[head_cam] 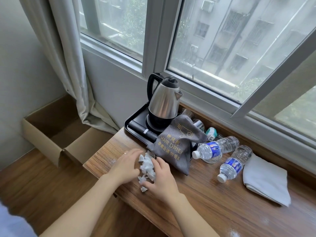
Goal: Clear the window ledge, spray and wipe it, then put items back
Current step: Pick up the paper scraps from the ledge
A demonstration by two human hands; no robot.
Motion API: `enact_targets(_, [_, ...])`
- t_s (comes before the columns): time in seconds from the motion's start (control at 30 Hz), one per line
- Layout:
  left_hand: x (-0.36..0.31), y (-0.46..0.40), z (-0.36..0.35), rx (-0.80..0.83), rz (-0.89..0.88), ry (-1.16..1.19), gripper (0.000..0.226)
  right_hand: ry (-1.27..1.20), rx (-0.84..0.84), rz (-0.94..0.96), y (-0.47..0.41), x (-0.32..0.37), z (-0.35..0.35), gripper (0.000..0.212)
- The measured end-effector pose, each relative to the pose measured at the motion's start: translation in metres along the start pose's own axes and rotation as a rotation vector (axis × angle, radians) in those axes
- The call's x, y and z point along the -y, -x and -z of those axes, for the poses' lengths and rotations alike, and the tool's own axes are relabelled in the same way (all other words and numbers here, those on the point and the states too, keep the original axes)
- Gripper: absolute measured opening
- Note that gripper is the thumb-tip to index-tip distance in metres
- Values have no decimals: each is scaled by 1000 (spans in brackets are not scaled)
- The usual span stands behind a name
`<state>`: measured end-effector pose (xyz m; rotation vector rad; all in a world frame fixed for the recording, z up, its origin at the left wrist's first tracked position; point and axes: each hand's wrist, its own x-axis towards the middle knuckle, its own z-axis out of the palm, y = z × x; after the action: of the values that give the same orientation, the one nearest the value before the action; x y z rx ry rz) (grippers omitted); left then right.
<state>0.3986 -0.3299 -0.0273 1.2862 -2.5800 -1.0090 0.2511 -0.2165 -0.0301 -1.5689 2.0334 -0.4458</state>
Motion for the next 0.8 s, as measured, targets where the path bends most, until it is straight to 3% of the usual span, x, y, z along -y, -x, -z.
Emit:
enact_targets(0.3, [-14,-19,-19,114,-40,8,72,47,2,-9,-10,-4,-12,119])
enact_targets(0.6, [-1,6,-16,126,22,275,60,-56,60,17,-2,-15,-10,120])
enact_targets(0.7, [5,16,-14,207,-25,210,85,-102,45,46,0,-19,-4,122])
enact_targets(0.8, [4,20,-18,188,-75,130,101,-106,13,83,2,-26,1,125])
